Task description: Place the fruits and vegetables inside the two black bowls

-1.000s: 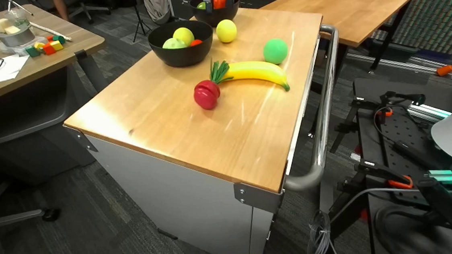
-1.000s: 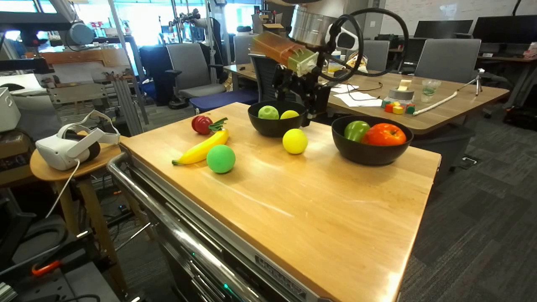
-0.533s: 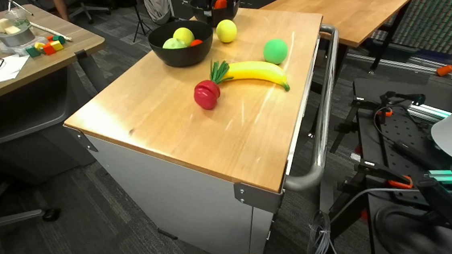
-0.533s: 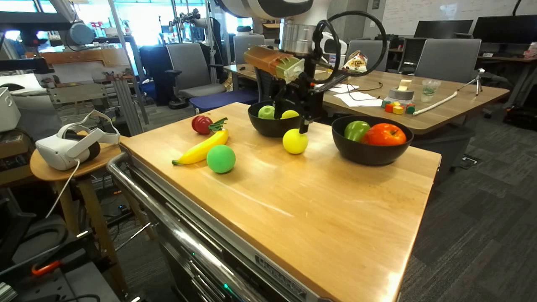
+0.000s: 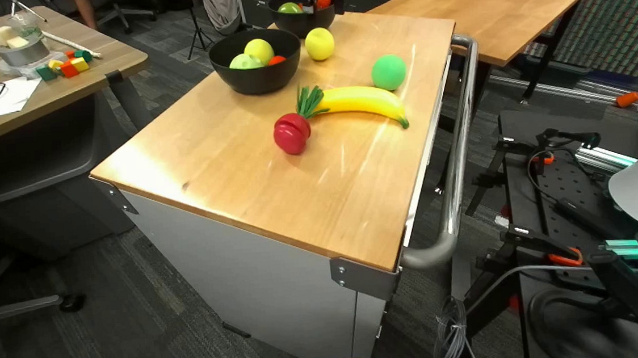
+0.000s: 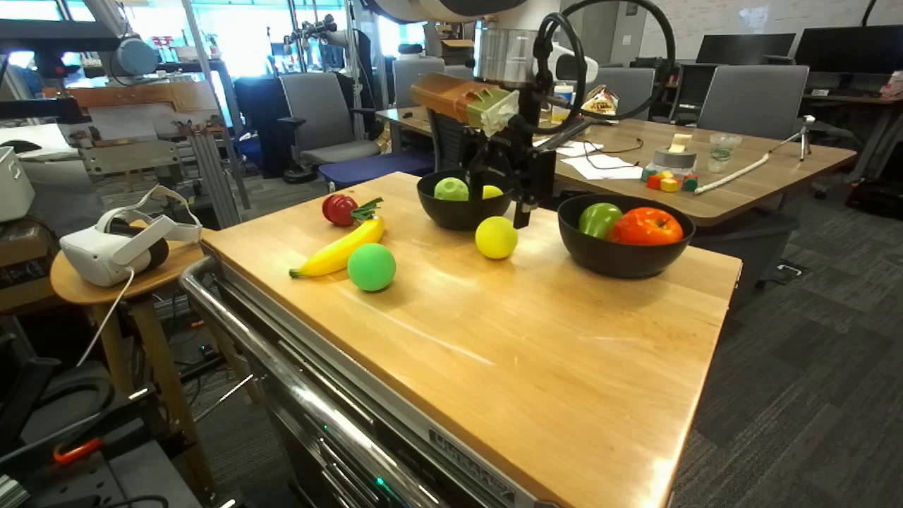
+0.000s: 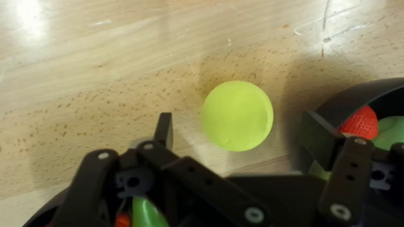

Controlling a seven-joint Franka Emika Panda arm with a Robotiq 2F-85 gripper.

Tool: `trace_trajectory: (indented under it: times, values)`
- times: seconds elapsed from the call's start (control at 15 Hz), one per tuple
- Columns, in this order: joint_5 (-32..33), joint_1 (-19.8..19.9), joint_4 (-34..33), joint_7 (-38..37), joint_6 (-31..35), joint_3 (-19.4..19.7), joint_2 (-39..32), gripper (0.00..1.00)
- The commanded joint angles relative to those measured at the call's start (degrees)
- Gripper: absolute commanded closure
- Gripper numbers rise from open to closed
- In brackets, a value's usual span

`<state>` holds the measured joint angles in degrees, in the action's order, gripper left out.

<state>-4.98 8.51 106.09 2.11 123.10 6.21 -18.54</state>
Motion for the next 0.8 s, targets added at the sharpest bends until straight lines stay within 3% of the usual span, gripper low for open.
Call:
trace_trajectory:
  times: [0.0, 0.73]
  values:
    - [0.6, -0.1, 3.0, -1.0, 3.7, 0.4, 0.9, 0.0]
    - [0.1, 0.1, 4.3, -2.1, 9.8, 0.6, -0.9, 0.0]
